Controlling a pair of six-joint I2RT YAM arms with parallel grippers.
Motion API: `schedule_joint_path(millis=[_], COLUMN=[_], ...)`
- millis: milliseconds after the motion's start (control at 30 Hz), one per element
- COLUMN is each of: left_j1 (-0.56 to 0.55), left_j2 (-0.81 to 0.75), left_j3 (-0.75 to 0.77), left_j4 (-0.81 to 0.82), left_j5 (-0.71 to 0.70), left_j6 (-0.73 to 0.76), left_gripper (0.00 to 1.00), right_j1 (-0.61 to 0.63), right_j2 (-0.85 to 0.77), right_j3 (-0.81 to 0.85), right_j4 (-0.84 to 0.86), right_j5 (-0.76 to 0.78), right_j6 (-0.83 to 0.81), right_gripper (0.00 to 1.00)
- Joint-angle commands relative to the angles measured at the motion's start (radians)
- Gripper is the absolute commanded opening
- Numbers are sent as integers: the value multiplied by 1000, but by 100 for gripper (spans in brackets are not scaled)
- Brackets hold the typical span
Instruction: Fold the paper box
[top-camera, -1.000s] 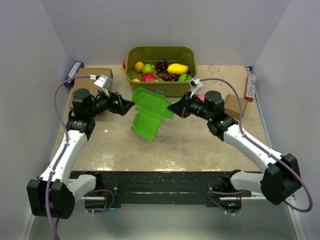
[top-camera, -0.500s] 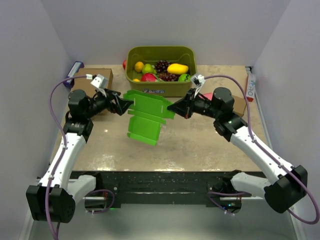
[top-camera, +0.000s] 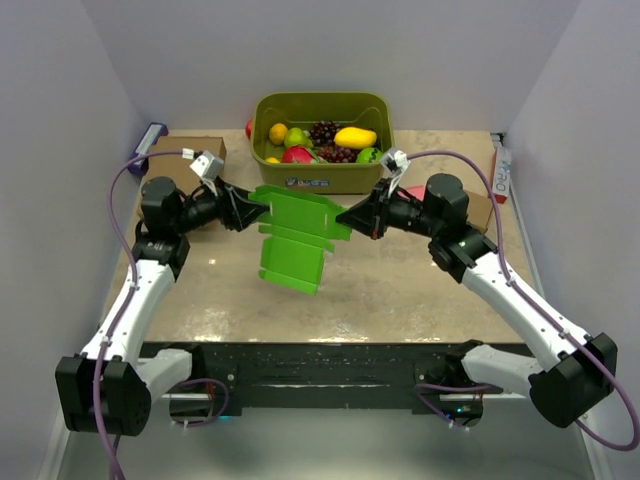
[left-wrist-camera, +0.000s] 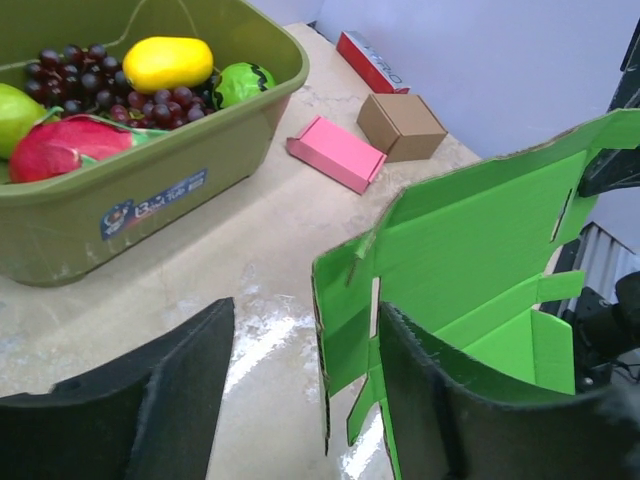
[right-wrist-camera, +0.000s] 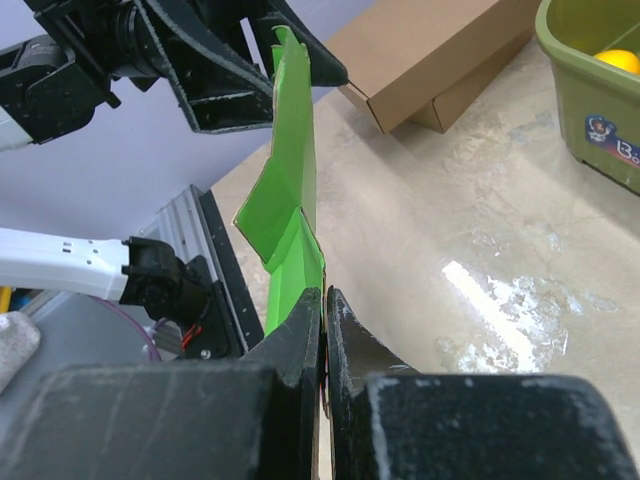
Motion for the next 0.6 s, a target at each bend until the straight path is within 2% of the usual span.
schedule_joint_path(millis=[0,33,67,133,167,233,267,367,467,500,533,567], left_j1=[7,7,7,7,7,7,7,5,2,-2,-9,-30], left_j2=[14,19,29,34,34,31,28,27,16,13,8,-1], left_j3=[-9,-9,-9,-7,-9,-10,-12,-15,-9,-4,-1,0], left_j4=[63,68,69,71,71,71,71,63,19,-1,-41,-58], left_j5=[64,71,75,78,78,69,63,37,-41,-73,-145,-184], left_j6=[-21,-29,-30,-30,-30,-24,-24,-21,11,25,54,66], left_gripper=[55,50,37,26,16,8,0,0,0,0,0,0], right_j1=[-6,-6,-6,-6,-6,-4,-6,-6,-6,-6,-6,-6], right_j2=[-18,-13,-13,-13,-19,-21,-21,-24,-28,-33,-34,-36], right_j3=[66,67,66,60,57,52,54,61,72,78,83,90], right_j4=[-17,-19,-23,-26,-26,-29,-39,-75,-120,-132,-146,-189], right_j5=[11,11,17,29,37,49,73,133,231,286,326,366], right_j6=[-33,-35,-36,-40,-40,-40,-38,-40,-38,-24,-11,12], right_gripper=[0,0,0,0,0,0,0,0,30,44,64,73])
